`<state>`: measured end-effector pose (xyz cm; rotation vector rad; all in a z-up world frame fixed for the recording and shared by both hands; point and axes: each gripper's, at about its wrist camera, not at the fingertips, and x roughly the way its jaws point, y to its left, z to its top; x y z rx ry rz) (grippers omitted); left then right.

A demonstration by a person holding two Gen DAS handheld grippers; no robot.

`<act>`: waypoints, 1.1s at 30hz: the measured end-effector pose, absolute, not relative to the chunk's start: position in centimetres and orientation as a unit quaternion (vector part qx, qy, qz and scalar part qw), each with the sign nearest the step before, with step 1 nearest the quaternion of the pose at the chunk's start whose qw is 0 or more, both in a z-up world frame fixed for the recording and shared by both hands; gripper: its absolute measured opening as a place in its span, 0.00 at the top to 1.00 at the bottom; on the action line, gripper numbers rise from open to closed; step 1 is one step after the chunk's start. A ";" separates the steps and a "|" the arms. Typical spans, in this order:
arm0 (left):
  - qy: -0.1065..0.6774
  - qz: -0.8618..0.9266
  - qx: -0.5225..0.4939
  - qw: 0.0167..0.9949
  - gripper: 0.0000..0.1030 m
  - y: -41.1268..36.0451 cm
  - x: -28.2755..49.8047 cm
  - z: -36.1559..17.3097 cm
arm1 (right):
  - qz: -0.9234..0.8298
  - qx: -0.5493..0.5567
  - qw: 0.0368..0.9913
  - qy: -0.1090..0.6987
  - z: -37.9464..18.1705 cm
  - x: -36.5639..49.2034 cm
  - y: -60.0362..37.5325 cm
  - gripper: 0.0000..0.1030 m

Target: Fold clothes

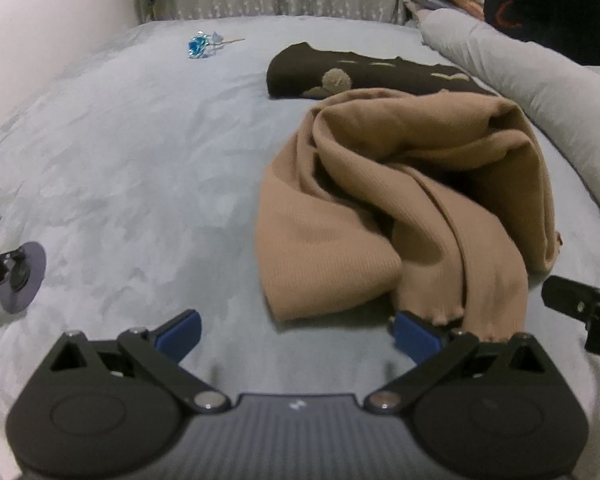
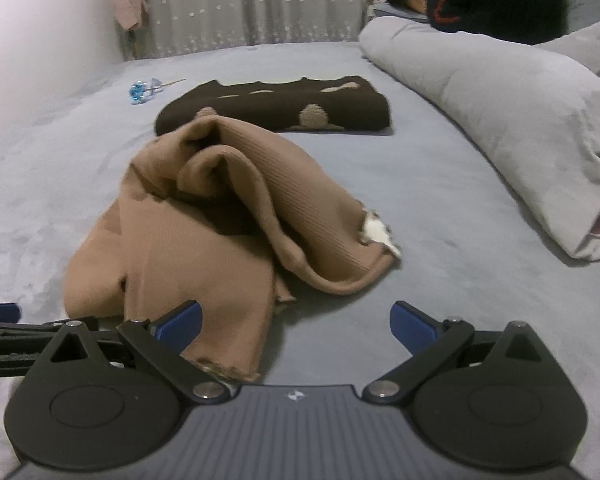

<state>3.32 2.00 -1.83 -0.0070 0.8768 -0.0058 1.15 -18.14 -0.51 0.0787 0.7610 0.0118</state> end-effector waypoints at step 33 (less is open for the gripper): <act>0.421 -0.047 -0.024 0.906 0.00 3.3 6.8 -7.0 | 0.133 0.061 0.906 0.397 -7.3 4.5 -15.8 0.00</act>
